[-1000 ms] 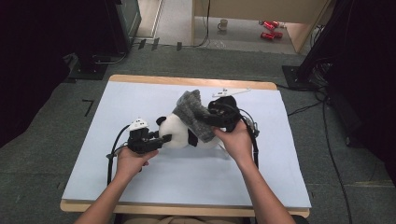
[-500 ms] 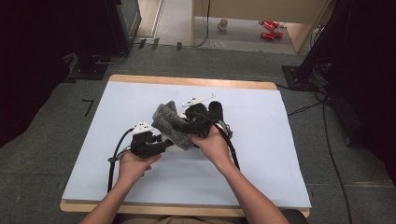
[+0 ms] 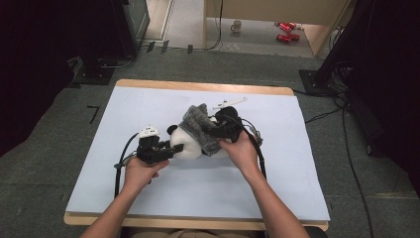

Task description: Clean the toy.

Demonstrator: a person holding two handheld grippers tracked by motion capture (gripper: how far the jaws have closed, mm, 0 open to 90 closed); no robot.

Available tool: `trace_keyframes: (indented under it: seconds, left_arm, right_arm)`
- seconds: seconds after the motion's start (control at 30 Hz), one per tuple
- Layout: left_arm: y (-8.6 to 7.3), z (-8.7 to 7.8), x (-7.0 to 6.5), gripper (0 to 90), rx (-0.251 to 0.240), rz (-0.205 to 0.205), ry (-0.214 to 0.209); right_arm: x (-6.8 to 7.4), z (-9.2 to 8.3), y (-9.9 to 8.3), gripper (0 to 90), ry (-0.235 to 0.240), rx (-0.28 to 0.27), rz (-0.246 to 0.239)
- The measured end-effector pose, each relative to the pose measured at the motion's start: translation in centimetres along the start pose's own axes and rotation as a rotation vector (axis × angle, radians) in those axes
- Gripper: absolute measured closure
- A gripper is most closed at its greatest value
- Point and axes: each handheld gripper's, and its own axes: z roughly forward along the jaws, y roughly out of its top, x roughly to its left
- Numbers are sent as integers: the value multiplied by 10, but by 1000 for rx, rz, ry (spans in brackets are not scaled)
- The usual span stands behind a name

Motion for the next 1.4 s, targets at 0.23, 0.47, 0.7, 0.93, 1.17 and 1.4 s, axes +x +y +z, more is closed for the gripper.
trace_keyframes:
  seconds: [0.23, 0.47, 0.7, 0.93, 1.17, 1.4]
  left_arm:
    - [6, 2, 10, 586, 14, -1, -19]
    - [10, 4, 17, 586, 21, 7, -29]
    - [13, 5, 23, 585, 25, 3, -34]
    - [15, 6, 25, 584, 28, 15, -32]
    - [17, 7, 26, 583, 23, 33, -25]
    - [17, 7, 28, 566, 13, 29, -25]
  right_arm:
    - [-23, -25, -5, 749, -53, -47, 62]
    - [-43, -37, -15, 749, -79, -72, 134]
    - [-58, -41, -27, 750, -121, -83, 178]
    - [-71, -41, -40, 751, -127, -85, 221]
    - [-79, -41, -51, 751, -153, -58, 238]
    - [-70, -64, -43, 751, -135, -104, 226]
